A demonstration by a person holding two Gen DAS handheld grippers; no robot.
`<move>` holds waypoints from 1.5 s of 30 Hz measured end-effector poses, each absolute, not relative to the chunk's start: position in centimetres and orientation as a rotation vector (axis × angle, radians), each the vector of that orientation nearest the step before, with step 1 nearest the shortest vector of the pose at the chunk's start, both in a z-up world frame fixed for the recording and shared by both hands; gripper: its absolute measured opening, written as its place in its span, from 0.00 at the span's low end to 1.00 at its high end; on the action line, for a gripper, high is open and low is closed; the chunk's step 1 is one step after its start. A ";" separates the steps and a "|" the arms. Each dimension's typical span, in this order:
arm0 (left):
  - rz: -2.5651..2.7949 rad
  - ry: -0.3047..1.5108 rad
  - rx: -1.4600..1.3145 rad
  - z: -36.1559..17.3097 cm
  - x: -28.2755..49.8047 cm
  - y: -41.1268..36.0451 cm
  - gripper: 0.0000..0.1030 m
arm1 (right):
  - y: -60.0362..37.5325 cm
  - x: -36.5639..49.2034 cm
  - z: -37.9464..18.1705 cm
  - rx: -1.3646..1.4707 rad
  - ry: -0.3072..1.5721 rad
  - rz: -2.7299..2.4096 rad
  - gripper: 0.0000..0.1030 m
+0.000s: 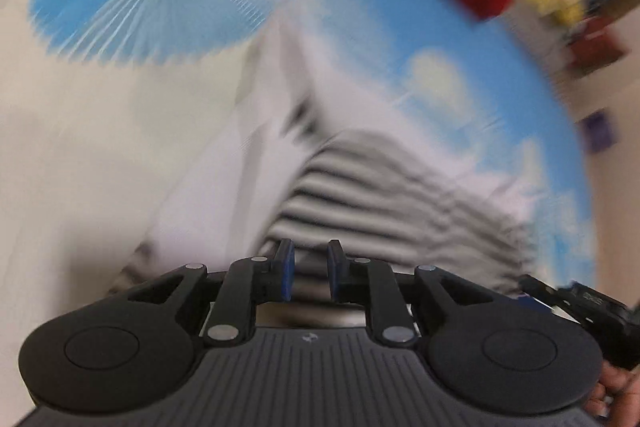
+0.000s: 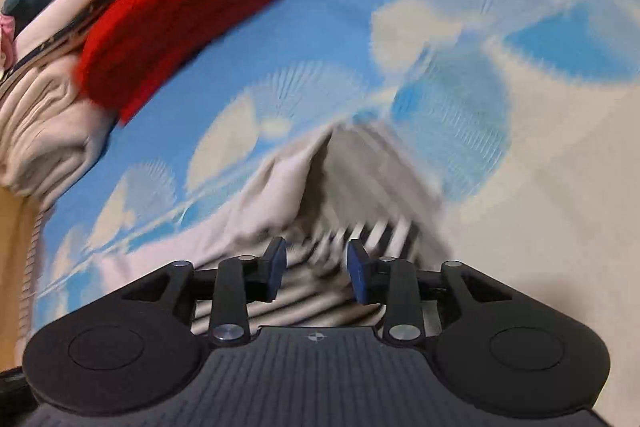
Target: Fold small clothes
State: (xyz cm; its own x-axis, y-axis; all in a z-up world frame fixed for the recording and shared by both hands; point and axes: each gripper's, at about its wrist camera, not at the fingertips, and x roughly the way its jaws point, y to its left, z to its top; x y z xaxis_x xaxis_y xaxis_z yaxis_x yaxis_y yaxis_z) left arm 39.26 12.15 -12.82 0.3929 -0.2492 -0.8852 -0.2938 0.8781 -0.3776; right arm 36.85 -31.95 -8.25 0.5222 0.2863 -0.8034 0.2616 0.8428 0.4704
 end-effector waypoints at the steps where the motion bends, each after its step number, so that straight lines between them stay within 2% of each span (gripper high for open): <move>1: 0.056 1.191 -0.516 -13.1 39.2 12.3 0.17 | -31.8 37.1 -9.7 0.563 1.132 -0.029 0.37; 2: 0.060 1.182 -0.509 -12.9 39.1 12.3 0.18 | -31.7 37.2 -10.5 0.522 1.183 -0.063 0.36; 3: 0.056 1.166 -0.490 -12.4 39.0 12.1 0.18 | -31.7 37.1 -10.8 0.505 1.182 -0.065 0.31; 4: 0.047 1.144 -0.468 -11.7 38.9 11.9 0.18 | -31.7 37.1 -10.4 0.499 1.167 -0.063 0.31; 7: -0.022 1.067 -0.451 -9.9 38.3 11.1 0.19 | -31.1 36.7 -8.4 0.470 1.062 -0.016 0.36; 9: -0.051 1.087 -0.470 -10.1 38.0 10.6 0.23 | -30.5 36.5 -7.7 0.468 1.026 0.046 0.39; 11: -0.039 1.174 -0.454 -11.7 37.8 10.4 0.23 | -30.3 36.4 -8.6 0.488 1.079 0.084 0.42; 14: -0.013 1.243 -0.390 -12.6 37.2 10.0 0.23 | -30.5 35.8 -11.2 0.440 1.218 0.007 0.40; 15: -0.012 1.216 -0.361 -11.6 36.7 9.9 0.23 | -30.7 35.5 -10.9 0.431 1.198 -0.002 0.36; 16: -0.015 1.179 -0.330 -10.4 36.2 9.7 0.23 | -30.8 35.0 -9.8 0.416 1.168 -0.019 0.36; 19: -0.052 1.013 -0.233 -5.0 32.9 9.1 0.23 | -31.1 32.2 -4.4 0.367 0.972 0.000 0.37; 23: -0.105 0.932 -0.284 0.2 28.3 9.6 0.23 | -32.5 27.3 1.5 0.329 0.791 -0.039 0.42; 26: -0.126 0.882 -0.283 2.9 24.2 10.3 0.32 | -34.2 23.0 4.0 0.369 0.737 -0.001 0.42; 28: -0.124 0.871 -0.271 4.0 21.1 10.4 0.33 | -35.3 19.5 4.2 0.355 0.710 0.012 0.43; 31: -0.127 0.880 -0.266 2.7 16.7 10.9 0.35 | -36.3 15.0 3.2 0.328 0.699 -0.002 0.49; 32: -0.123 0.899 -0.267 1.5 15.4 11.0 0.39 | -36.9 13.9 2.3 0.340 0.718 -0.018 0.49; 35: -0.093 0.941 -0.292 -2.7 13.1 11.2 0.41 | -38.3 11.0 -0.6 0.400 0.776 -0.062 0.49; 37: 0.004 1.058 -0.354 -5.3 12.9 11.8 0.41 | -38.8 10.1 -2.7 0.435 0.862 -0.102 0.49; 38: 0.007 1.065 -0.415 -5.7 12.9 12.4 0.44 | -39.1 10.0 -3.5 0.497 0.899 -0.104 0.50; 39: -0.006 1.049 -0.465 -5.7 13.0 13.1 0.55 | -39.3 9.8 -3.8 0.553 0.899 -0.087 0.49; 41: 0.023 1.046 -0.481 -6.0 13.3 13.9 0.70 | -39.2 10.1 -4.8 0.544 0.939 -0.088 0.49; 45: 0.071 1.183 -0.473 -8.5 13.9 14.2 0.71 | -39.0 10.9 -6.6 0.501 1.039 -0.144 0.49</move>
